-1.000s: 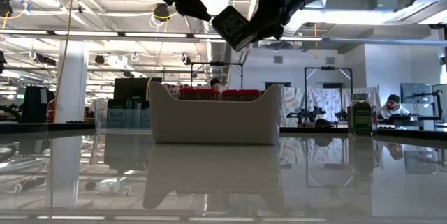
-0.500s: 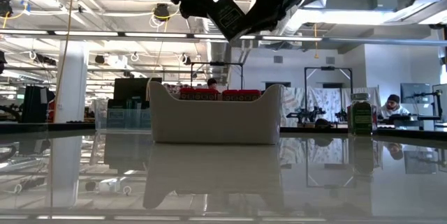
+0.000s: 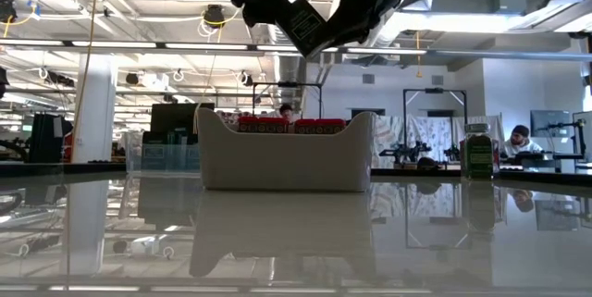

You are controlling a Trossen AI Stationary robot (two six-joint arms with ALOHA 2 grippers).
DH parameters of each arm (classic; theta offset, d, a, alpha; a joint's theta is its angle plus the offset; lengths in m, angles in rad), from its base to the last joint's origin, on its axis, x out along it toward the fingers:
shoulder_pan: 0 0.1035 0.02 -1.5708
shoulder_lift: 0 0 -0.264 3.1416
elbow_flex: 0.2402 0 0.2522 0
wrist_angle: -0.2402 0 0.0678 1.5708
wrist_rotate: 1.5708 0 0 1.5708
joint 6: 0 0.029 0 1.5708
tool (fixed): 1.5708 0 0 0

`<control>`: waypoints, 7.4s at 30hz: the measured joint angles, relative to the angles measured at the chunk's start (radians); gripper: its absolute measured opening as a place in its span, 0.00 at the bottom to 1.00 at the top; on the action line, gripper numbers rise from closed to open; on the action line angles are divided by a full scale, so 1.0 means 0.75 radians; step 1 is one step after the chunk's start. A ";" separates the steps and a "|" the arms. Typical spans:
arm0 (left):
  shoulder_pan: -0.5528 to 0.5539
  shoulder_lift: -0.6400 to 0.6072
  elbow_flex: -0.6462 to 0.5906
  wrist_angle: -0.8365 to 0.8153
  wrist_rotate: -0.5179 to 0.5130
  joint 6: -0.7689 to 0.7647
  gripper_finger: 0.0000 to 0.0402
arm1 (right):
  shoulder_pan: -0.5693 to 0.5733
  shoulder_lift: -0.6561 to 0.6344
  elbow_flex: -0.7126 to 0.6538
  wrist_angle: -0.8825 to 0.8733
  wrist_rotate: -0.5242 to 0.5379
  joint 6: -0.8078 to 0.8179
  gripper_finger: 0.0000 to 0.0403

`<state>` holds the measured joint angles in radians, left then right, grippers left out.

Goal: Sort spices by type
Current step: Put the black seasoning can into the transparent bin, then put the green seasoning bottle into the black bin

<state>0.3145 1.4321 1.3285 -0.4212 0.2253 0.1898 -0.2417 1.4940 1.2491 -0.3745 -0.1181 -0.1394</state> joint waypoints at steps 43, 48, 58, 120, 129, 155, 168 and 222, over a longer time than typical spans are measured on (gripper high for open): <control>-0.002 0.034 0.000 0.090 -0.005 -0.001 0.32 | -0.002 0.000 -0.001 -0.034 0.000 0.001 0.47; -0.002 0.034 0.000 0.089 -0.005 0.000 0.32 | -0.002 0.000 -0.001 -0.032 0.000 0.001 0.47; -0.002 0.035 -0.001 0.070 -0.008 0.019 0.32 | -0.021 -0.001 -0.001 -0.024 -0.001 0.059 0.55; 0.788 0.328 0.000 -0.629 -0.217 0.769 0.32 | -0.214 -0.072 -0.002 -0.126 0.024 0.469 0.72; 0.788 0.362 -0.051 -0.557 -0.243 0.775 0.32 | -0.214 -0.072 -0.002 -0.129 0.024 0.477 0.72; 0.784 0.361 -0.068 -0.500 -0.236 0.697 0.41 | -0.211 -0.072 -0.002 -0.130 0.024 0.512 0.72; 0.783 0.361 -0.068 -0.500 -0.237 0.698 0.45 | -0.211 -0.072 -0.002 -0.130 0.024 0.539 0.72; 0.703 -0.372 -0.092 -0.507 -0.240 0.403 0.55 | -0.715 -0.072 0.184 -1.146 0.323 -0.042 0.72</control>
<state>0.8417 1.1535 1.2598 -0.8016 0.0452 0.4923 -0.7776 1.4403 1.3872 -1.2339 0.1242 -0.1710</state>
